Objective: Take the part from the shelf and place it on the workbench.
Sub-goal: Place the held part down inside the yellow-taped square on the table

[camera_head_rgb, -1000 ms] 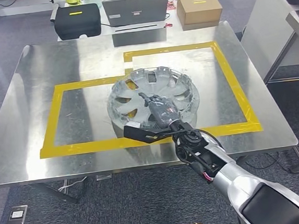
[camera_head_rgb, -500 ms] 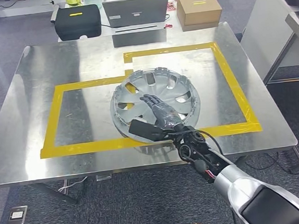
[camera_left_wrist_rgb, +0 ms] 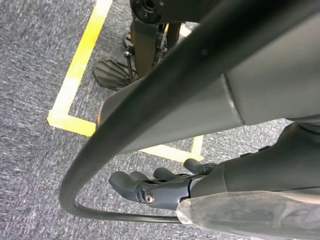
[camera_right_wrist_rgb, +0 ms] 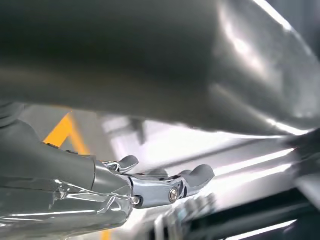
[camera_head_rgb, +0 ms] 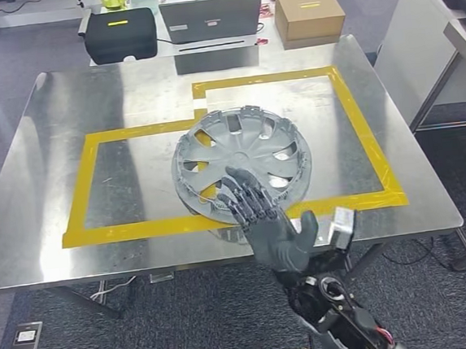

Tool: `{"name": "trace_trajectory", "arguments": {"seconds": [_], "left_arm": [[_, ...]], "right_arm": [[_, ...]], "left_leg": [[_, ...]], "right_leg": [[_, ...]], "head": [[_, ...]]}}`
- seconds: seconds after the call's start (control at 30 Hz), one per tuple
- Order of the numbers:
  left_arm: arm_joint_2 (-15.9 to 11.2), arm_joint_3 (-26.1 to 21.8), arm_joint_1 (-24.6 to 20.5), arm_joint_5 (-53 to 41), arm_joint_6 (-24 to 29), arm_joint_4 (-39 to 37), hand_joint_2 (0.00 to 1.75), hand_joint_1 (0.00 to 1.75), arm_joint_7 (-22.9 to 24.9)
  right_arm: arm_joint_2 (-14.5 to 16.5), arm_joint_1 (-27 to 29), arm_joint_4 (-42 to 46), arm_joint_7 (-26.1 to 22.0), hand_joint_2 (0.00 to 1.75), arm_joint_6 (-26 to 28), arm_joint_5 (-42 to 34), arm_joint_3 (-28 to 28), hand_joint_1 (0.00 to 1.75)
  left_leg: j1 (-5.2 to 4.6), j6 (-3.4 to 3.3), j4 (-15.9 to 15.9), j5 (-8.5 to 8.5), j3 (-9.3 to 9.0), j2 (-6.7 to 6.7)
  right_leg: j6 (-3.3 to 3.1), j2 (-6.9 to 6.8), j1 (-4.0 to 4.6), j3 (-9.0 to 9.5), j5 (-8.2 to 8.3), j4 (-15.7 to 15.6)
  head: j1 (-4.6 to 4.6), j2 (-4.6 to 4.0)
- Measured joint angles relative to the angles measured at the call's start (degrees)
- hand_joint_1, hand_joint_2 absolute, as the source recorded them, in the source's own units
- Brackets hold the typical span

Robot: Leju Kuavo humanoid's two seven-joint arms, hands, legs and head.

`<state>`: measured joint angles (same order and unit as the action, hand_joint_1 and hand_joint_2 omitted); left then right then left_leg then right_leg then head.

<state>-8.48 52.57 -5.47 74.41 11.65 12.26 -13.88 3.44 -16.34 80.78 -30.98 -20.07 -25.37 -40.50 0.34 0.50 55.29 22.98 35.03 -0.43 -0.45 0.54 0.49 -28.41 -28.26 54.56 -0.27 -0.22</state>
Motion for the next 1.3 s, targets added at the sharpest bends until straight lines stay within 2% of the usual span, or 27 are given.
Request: {"name": "trace_trajectory", "arguments": {"seconds": [0.2,0.43,0.6,0.67,0.73,0.77,0.83,0.87,0.9,0.93,0.97,1.03,1.07,1.1,1.17,1.2,1.23,1.3], "left_arm": [[0.0,0.0,-0.03,-0.25,0.0,0.0,0.0,0.0,0.36],[0.0,-0.3,-0.04,0.61,0.03,0.0,0.0,0.0,0.84],[-0.03,-0.6,-0.05,0.74,0.17,0.0,0.0,0.0,0.91],[-0.02,-0.78,-0.05,0.76,0.2,0.0,0.0,0.0,0.94],[0.02,-0.85,-0.07,0.77,0.22,0.0,0.0,0.0,0.94],[0.03,-0.88,-0.09,0.78,0.24,0.0,0.0,0.0,0.94],[0.04,-0.91,-0.13,0.79,0.31,0.0,0.0,0.0,0.94],[0.05,-0.92,-0.14,0.8,0.35,0.0,0.0,0.0,0.94],[0.07,-0.92,-0.14,0.82,0.39,0.0,0.0,0.0,0.94],[0.1,-0.92,-0.14,0.84,0.42,0.0,0.0,0.0,0.94],[0.13,-0.92,-0.14,0.85,0.43,0.0,0.0,0.0,0.94],[0.14,-0.92,-0.15,0.85,0.43,0.0,0.0,0.0,0.94],[0.13,-0.93,-0.15,0.84,0.42,0.0,0.0,0.0,0.94],[0.13,-0.93,-0.15,0.83,0.42,0.0,0.0,0.0,0.94],[0.13,-0.95,-0.13,0.81,0.42,0.0,0.0,0.0,0.94],[0.12,-0.95,-0.13,0.81,0.42,0.0,0.0,0.0,0.94],[0.12,-0.96,-0.13,0.83,0.41,0.0,0.0,0.0,0.94],[0.15,-0.98,-0.17,0.92,0.38,0.0,0.0,0.0,0.93]], "right_arm": [[-1.64,3.32,7.1,-0.7,0.0,-1.05,2.8,-1.07,0.0],[-1.93,3.8,9.24,-0.62,0.0,-1.29,4.37,-2.37,0.0],[-1.93,3.8,9.56,-0.64,0.0,-1.42,4.35,-2.73,0.0],[-1.94,3.78,9.79,-0.64,0.0,-1.42,4.3,-2.8,0.0],[-2.0,3.67,9.99,-0.61,0.0,-1.4,4.24,-2.87,0.0],[-2.07,3.62,10.03,-0.57,0.0,-1.31,4.22,-2.9,0.0],[-2.31,3.6,10.04,-0.31,0.0,-0.83,4.19,-2.97,0.0],[-2.46,3.62,10.04,-0.14,0.0,-0.44,4.19,-2.98,0.0],[-2.61,3.63,10.04,0.04,0.0,-0.06,4.19,-2.99,0.0],[-2.73,3.61,10.04,0.21,0.0,0.24,4.13,-3.01,0.0],[-2.81,3.59,10.04,0.33,0.0,0.41,4.01,-3.01,0.0],[-2.87,3.49,10.05,0.51,0.0,0.5,3.66,-3.03,0.0],[-2.88,3.44,10.06,0.53,0.0,0.52,3.51,-3.04,0.0],[-2.89,3.38,10.07,0.53,0.0,0.54,3.36,-3.04,0.0],[-2.91,3.31,10.08,0.49,0.0,0.55,3.07,-3.06,0.0],[-2.92,3.26,10.08,0.48,0.0,0.55,2.94,-3.08,0.0],[-2.92,3.2,10.08,0.46,0.0,0.56,2.87,-3.1,0.0],[-2.92,3.08,10.07,0.44,0.0,1.19,3.24,-3.17,0.0]], "left_leg": [[0.0,0.01,-0.01,0.0,-0.05,0.06],[-0.37,-0.2,0.1,0.15,-0.06,0.05],[-0.73,-0.77,0.3,0.52,-0.07,0.05],[-0.54,-1.19,-0.13,0.37,-0.32,0.14],[-0.12,-1.59,-0.84,0.06,-0.85,0.34],[0.0,-1.69,-1.05,0.01,-1.05,0.44],[0.03,-1.77,-1.09,0.0,-1.14,0.53],[0.06,-1.76,-1.08,0.0,-1.15,0.55],[0.12,-1.74,-1.05,-0.01,-1.15,0.56],[0.22,-1.68,-1.01,-0.03,-1.16,0.56],[0.34,-1.53,-0.92,-0.04,-1.17,0.54],[0.44,-0.89,-0.69,-0.18,-1.05,0.42],[0.43,-0.44,-0.62,-0.35,-0.97,0.36],[0.38,0.05,-0.63,-0.62,-0.87,0.3],[0.45,1.02,-0.75,-1.11,-0.71,0.26],[0.53,1.42,-0.35,-0.64,-0.38,0.27],[0.63,1.71,1.02,0.76,0.3,0.29],[0.75,2.05,7.2,5.86,2.73,0.3]], "right_leg": [[0.01,0.04,0.01,0.03,-0.01,0.0],[0.22,0.04,-0.17,0.1,-0.04,-0.04],[0.74,0.04,-0.53,0.22,-0.26,-0.11],[1.16,0.03,-0.57,0.35,-0.44,-0.08],[1.66,-0.05,-0.53,-0.39,-2.36,2.3],[1.86,-0.1,-0.6,-1.6,-4.26,5.33],[2.26,-0.14,-0.84,-5.01,-7.95,13.36],[2.45,-0.15,-1.02,-6.23,-8.6,16.11],[2.63,-0.16,-1.2,-6.53,-8.07,16.76],[2.79,-0.18,-1.39,-5.68,-6.44,14.96],[2.92,-0.21,-1.58,-3.87,-4.22,11.21],[2.91,-0.12,-1.68,0.13,-1.12,3.25],[2.71,-0.02,-1.6,1.23,-0.49,0.97],[2.4,0.1,-1.45,1.57,-0.41,0.18],[1.4,0.15,-1.35,1.1,0.23,-0.03],[0.85,0.09,-1.4,0.84,0.66,-0.21],[0.26,0.0,-1.49,0.46,1.16,-0.43],[-0.47,-0.15,-1.51,-0.59,2.17,-0.62]], "head": [[0.0,0.0],[-0.07,0.0],[-0.2,0.0],[-0.29,0.0],[-0.07,0.0],[0.2,0.0],[0.76,0.0],[0.92,0.0],[1.03,0.0],[1.15,0.0],[1.27,0.0],[1.72,0.0],[1.88,0.0],[1.97,0.0],[1.78,0.0],[1.62,0.0],[1.35,0.0],[0.51,0.0]]}}
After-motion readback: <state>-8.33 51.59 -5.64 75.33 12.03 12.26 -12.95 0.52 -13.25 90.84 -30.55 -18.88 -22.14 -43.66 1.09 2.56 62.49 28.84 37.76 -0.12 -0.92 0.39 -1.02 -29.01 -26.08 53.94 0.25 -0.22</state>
